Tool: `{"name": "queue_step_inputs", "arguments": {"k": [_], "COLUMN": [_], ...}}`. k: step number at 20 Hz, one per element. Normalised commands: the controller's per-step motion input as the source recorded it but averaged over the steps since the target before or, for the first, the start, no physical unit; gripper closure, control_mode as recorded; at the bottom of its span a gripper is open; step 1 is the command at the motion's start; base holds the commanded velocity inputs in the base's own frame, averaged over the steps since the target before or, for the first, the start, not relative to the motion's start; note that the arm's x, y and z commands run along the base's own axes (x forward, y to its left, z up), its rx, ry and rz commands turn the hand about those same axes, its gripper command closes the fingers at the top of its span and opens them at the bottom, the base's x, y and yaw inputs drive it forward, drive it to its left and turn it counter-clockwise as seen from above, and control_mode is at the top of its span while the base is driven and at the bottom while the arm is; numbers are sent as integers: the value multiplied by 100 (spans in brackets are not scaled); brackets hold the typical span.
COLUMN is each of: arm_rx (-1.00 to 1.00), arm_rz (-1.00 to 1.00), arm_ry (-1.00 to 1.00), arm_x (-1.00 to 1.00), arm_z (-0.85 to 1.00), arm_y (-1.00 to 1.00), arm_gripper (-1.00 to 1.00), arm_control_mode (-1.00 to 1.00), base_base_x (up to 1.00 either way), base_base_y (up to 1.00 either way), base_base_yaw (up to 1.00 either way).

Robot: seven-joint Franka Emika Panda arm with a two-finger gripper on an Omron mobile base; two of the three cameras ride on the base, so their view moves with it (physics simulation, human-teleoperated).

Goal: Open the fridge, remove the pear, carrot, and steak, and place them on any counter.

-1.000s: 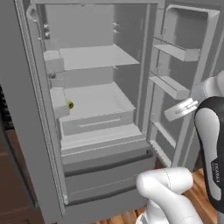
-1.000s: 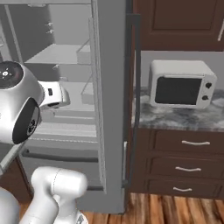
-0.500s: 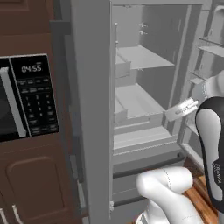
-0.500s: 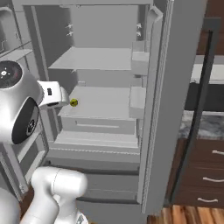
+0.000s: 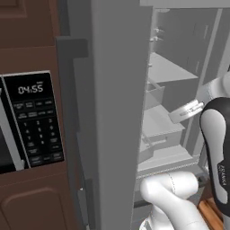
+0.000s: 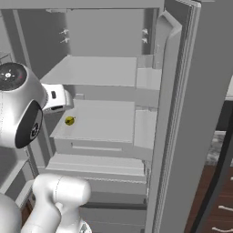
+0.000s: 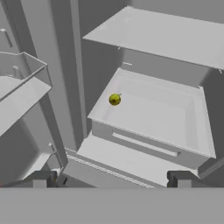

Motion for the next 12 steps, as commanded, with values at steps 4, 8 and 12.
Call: {"name": "queue_step_inputs", "arguments": {"k": [4,8,12], "arm_rx": [0,0,0], "arm_rz": [0,0,0], "arm_ry": [0,0,0], "arm_x": [0,0,0], "arm_z": [0,0,0], "arm_y": [0,0,0], "arm_gripper": [-100,-100,-100], "arm_control_mode": [100,100,100], "base_base_x": [82,49,37], "base_base_y": [-12,-22,-26], "base_base_yaw": [-3,0,0]}}
